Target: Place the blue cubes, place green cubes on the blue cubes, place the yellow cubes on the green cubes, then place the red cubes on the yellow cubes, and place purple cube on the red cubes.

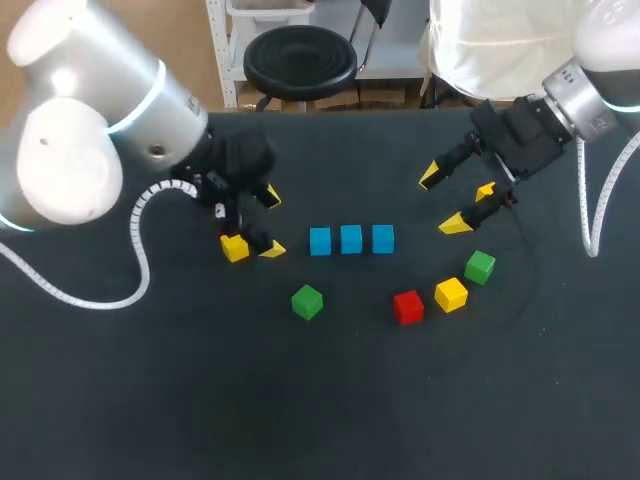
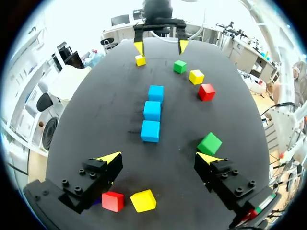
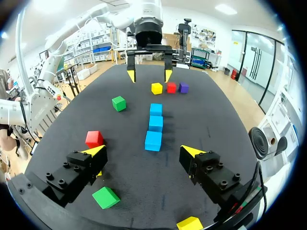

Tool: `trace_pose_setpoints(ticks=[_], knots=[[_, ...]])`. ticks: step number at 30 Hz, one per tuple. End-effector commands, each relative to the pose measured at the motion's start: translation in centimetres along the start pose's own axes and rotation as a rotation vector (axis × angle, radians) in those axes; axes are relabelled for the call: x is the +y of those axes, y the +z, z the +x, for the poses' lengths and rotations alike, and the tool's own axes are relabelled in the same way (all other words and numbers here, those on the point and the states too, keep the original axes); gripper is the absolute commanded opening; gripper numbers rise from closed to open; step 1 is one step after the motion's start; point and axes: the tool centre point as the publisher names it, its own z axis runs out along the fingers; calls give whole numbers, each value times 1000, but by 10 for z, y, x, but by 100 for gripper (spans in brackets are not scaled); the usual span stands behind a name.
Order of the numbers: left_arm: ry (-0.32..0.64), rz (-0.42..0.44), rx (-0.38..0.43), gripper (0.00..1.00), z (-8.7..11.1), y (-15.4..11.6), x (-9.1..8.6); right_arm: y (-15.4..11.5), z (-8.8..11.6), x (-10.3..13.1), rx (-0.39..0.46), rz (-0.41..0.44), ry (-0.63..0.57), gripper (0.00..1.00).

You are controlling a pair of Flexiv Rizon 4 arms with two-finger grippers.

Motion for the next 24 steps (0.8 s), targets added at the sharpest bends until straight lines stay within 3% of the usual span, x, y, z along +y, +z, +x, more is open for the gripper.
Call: trace_pose_setpoints(ticks=[1, 12, 19, 24], knots=[[38, 2, -49, 100, 6, -12, -12, 0, 0, 0, 1, 0, 0, 100], [80, 38, -126, 100, 5, -20, -23, 0, 0, 0, 1, 0, 0, 100], [122, 112, -197, 100, 1, -21, -7, 0, 0, 0, 1, 0, 0, 100], [131, 114, -209, 100, -1, -24, 3, 0, 0, 0, 1, 0, 0, 100]])
